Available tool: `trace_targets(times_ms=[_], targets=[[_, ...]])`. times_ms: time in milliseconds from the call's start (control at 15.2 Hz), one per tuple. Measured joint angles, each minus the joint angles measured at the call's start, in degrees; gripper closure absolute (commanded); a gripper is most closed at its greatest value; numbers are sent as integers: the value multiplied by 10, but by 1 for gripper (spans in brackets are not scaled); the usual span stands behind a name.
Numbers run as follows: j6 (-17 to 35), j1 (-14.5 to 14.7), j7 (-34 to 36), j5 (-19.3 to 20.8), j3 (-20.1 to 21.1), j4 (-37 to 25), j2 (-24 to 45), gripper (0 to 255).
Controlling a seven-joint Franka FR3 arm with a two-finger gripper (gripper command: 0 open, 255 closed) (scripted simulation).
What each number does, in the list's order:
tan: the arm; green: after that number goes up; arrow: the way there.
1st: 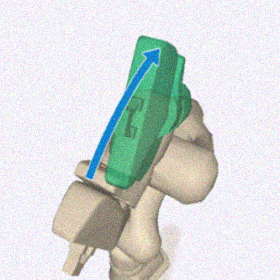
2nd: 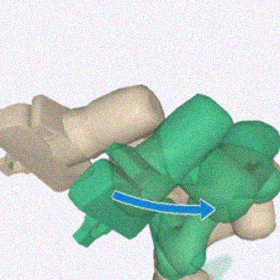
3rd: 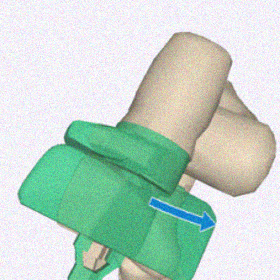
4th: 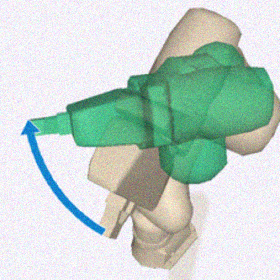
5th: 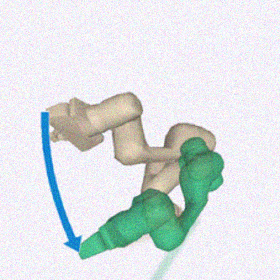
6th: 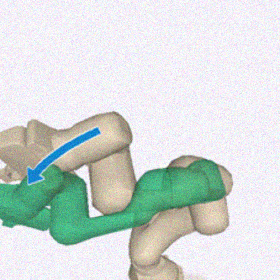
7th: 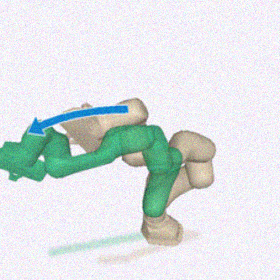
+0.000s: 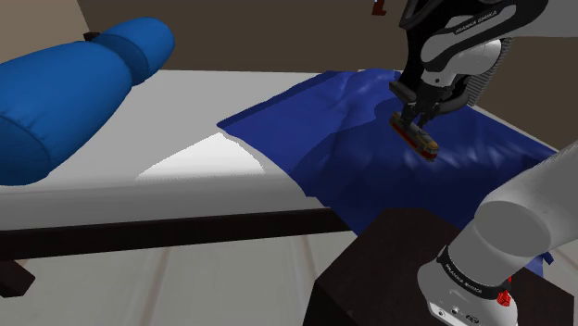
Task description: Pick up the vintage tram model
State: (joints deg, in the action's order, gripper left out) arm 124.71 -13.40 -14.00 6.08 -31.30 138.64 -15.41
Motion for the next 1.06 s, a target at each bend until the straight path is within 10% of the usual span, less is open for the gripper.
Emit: trace_targets(times_ms=[1056], targets=[[-119,-3,18,12,22,-75,-47,255]])
